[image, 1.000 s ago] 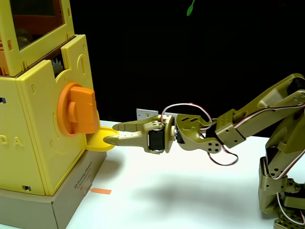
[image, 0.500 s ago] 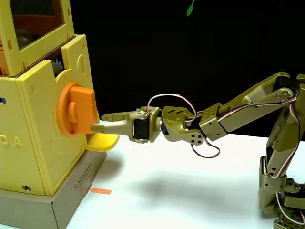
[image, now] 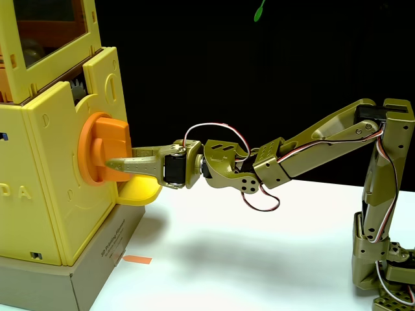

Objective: Turn the button of vending machine.

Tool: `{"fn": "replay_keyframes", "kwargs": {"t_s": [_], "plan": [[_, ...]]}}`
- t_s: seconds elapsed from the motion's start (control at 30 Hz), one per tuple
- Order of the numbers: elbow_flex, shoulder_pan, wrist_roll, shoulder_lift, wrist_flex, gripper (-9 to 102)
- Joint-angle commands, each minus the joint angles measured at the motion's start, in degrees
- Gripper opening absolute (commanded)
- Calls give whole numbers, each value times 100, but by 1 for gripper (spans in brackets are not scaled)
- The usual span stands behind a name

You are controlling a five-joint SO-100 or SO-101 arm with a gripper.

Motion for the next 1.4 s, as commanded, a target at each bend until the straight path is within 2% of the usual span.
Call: {"fn": "replay_keyframes", "kwargs": {"t_s": [0.0, 0.43, 0.7, 1.1, 1.37], "plan": [[-343, -26, -53, -18, -9, 24], [-369, -26, -237, -62, -114, 12], [-325, -53, -352, -35, -114, -1], [-264, -114, -132, 70, -114, -1], [-202, -149, 1028, 281, -114, -1]]}}
